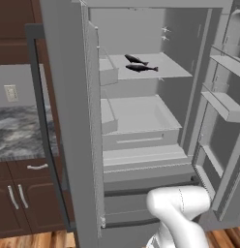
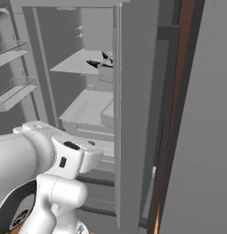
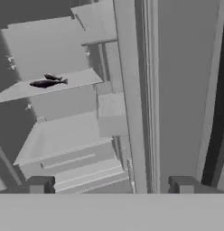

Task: Place the fish on the counter behind the older fish on the same shelf of the fridge to maintain FIFO order. Close the fridge door when finished.

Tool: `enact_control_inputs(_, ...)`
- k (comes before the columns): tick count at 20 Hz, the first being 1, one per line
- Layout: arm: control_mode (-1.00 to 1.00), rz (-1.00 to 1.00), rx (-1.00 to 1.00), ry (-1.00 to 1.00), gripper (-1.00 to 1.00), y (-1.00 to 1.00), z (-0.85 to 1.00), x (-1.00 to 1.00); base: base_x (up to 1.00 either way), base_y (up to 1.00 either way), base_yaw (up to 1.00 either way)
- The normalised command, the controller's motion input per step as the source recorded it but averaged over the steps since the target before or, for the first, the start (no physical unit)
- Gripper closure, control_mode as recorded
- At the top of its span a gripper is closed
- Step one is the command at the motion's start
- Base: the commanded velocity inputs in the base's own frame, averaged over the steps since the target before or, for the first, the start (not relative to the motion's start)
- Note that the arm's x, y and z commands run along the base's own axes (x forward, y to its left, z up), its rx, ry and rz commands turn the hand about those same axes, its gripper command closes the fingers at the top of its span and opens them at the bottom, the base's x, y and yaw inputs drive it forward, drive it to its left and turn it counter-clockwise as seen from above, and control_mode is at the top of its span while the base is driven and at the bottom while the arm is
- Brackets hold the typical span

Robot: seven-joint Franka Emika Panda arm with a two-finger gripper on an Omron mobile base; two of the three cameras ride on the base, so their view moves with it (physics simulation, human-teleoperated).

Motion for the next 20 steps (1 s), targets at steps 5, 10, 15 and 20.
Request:
enact_control_inputs(5,-1.0,-0.33,0.58,0.0,-1.0,-1.0,-0.05,-0.69,0.0,0.0,0.0)
enact_control_inputs(10,-1.0,-0.4,0.73,0.0,-1.0,-1.0,-0.21,-0.06,0.0,0.0,0.0)
enact_control_inputs(15,-1.0,-0.19,0.58,-0.14,-1.0,-1.0,-0.47,0.04,0.0,0.0,0.0)
enact_control_inputs(20,-1.0,-0.07,0.51,-0.16,-1.0,-0.66,-0.52,0.44,0.0,0.0,0.0)
